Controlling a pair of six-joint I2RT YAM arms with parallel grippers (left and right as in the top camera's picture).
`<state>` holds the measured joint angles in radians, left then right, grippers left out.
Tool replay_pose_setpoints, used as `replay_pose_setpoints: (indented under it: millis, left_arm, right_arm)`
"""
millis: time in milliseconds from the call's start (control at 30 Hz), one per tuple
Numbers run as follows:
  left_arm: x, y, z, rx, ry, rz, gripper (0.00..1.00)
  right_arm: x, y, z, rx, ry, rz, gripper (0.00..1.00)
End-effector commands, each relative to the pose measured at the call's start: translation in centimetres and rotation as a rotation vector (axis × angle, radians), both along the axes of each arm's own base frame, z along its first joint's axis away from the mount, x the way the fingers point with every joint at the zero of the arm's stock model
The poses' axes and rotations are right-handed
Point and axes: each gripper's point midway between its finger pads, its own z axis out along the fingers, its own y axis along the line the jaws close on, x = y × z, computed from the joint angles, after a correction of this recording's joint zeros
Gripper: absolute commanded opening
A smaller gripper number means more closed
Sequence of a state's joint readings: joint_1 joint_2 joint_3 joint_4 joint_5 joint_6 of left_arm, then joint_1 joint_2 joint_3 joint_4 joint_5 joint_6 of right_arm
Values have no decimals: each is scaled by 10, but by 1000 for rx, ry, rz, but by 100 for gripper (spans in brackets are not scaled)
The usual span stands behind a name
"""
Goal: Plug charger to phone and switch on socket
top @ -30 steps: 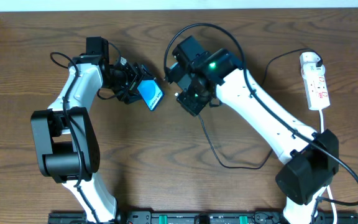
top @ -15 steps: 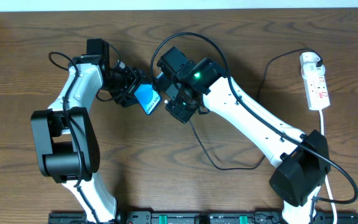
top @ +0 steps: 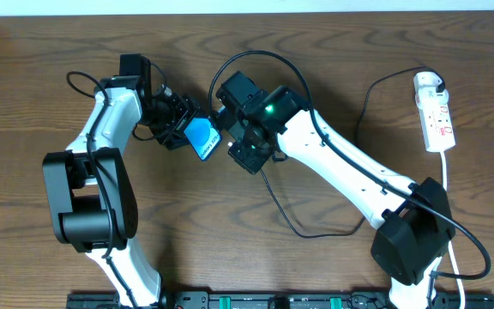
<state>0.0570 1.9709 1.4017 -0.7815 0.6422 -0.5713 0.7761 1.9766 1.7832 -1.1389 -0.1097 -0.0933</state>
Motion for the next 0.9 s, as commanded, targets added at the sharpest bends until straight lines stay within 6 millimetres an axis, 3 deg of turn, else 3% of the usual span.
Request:
replay_pose_setpoints:
  millis: [0,867]
  left_arm:
    - [2,2,11,9,-39,-11,56]
    - [2,2,11,12,-39,-11,56]
  right_arm:
    - [-4,2,-6,-11,8,-6,1]
    - [-13,14,-22,2,8,-9,1]
